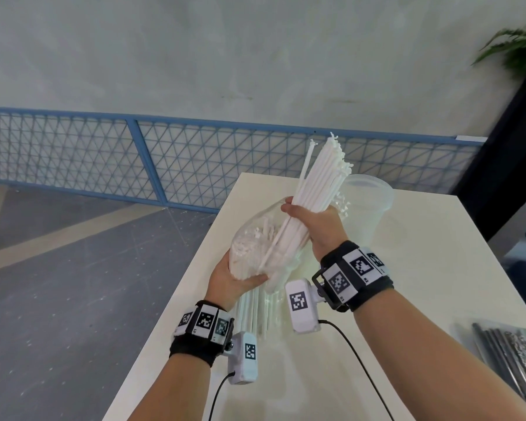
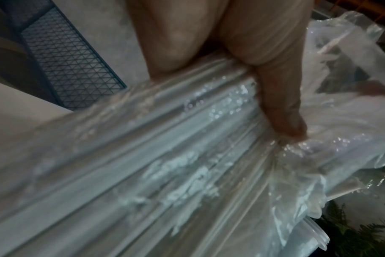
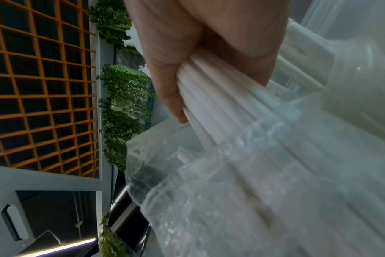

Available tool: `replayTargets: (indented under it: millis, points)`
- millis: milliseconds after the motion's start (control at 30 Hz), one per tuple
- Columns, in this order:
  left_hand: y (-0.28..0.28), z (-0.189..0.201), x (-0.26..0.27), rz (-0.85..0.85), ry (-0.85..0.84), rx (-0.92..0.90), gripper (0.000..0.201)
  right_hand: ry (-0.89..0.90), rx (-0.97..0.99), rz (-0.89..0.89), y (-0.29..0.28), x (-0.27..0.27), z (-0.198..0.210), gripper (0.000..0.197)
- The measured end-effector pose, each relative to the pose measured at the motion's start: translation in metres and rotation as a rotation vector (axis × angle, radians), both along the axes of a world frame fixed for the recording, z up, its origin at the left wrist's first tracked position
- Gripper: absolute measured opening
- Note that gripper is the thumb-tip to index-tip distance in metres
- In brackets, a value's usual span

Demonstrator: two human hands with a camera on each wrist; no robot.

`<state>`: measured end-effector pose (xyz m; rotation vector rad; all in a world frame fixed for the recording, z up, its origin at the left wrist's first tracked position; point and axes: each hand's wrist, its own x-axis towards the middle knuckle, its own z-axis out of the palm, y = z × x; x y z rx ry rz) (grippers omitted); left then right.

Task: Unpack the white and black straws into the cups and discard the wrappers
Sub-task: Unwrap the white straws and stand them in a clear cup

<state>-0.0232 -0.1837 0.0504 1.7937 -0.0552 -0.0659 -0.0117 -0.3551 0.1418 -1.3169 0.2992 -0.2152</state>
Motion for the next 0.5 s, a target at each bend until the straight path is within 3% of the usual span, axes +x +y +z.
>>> replayTargets:
  millis: [267, 500]
  points:
    - [0.004, 0.005, 0.003, 0.054, 0.03, -0.065, 0.05, -0.104, 0.175, -0.161, -0.005, 0.009, 0.016, 0.007]
    - [0.011, 0.002, 0.013, 0.189, 0.052, -0.188, 0.048, -0.148, 0.096, -0.331, -0.03, 0.017, 0.041, 0.013]
